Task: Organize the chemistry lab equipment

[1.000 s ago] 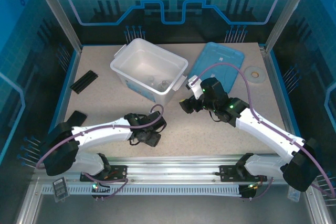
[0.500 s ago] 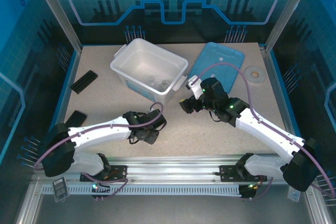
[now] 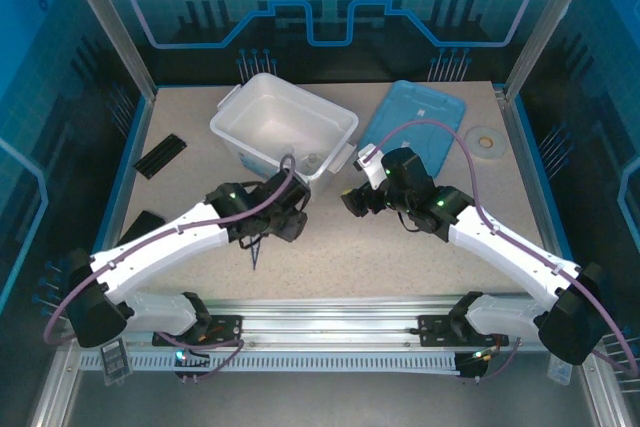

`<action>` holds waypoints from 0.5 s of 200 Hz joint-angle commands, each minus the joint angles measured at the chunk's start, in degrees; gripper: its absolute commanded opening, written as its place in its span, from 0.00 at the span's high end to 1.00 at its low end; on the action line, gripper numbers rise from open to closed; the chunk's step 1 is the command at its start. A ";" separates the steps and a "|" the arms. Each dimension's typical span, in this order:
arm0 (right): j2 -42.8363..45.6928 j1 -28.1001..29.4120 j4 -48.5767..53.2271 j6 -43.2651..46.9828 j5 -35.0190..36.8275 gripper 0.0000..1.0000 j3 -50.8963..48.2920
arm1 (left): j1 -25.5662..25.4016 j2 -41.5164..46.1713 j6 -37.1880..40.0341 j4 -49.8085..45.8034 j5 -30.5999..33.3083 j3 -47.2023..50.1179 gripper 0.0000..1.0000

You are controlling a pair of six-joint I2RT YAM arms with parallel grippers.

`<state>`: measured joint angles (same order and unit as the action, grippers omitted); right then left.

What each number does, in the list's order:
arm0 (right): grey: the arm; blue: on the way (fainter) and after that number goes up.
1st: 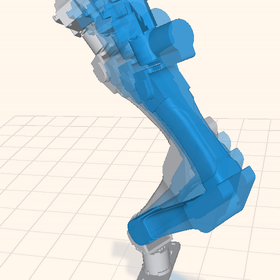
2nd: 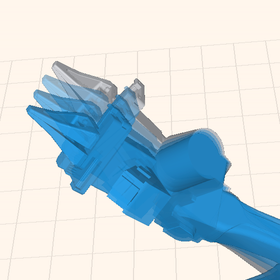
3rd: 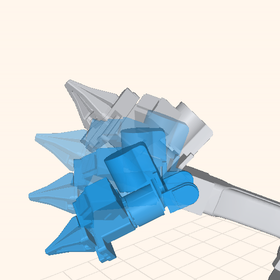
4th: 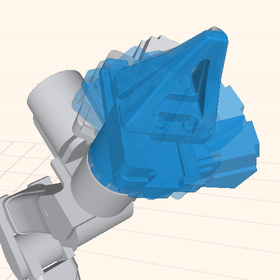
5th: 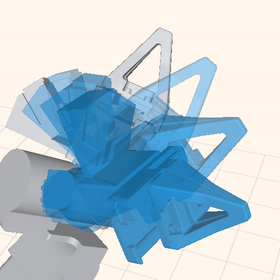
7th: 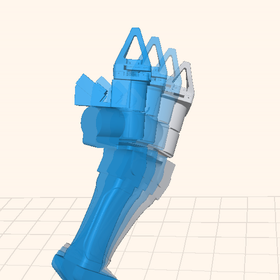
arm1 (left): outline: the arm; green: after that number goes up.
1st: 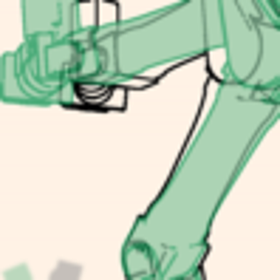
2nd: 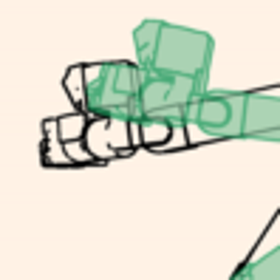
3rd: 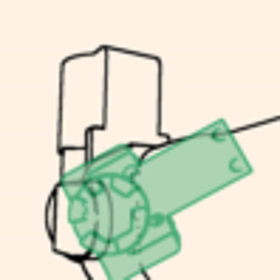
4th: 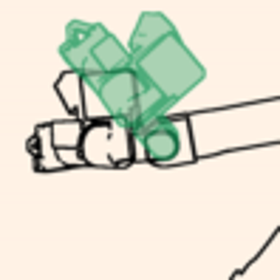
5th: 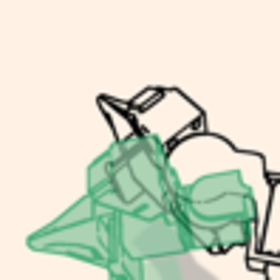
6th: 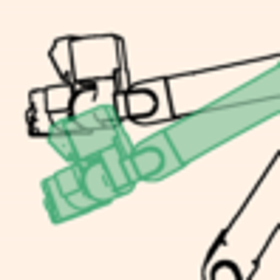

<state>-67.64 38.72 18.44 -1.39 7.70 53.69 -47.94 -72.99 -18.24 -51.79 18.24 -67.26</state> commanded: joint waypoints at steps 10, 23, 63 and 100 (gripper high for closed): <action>0.31 0.54 -2.13 0.25 -2.05 0.11 0.67 | 4.72 -0.62 6.18 -2.35 0.80 -9.57 0.67; -0.01 0.56 -2.61 0.02 -2.53 0.11 0.78 | 6.97 -2.55 8.24 -1.97 0.73 -13.02 0.66; -0.47 0.56 -3.19 0.32 -3.02 0.11 1.26 | 12.73 -9.60 13.15 0.33 -0.92 -22.28 0.66; 0.12 0.54 -4.45 0.33 -4.16 0.11 1.12 | 18.62 -17.01 16.13 2.53 -2.82 -28.52 0.66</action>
<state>-67.79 38.72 16.16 -1.41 5.28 53.69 -32.64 -86.04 -6.04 -51.00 17.02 -91.66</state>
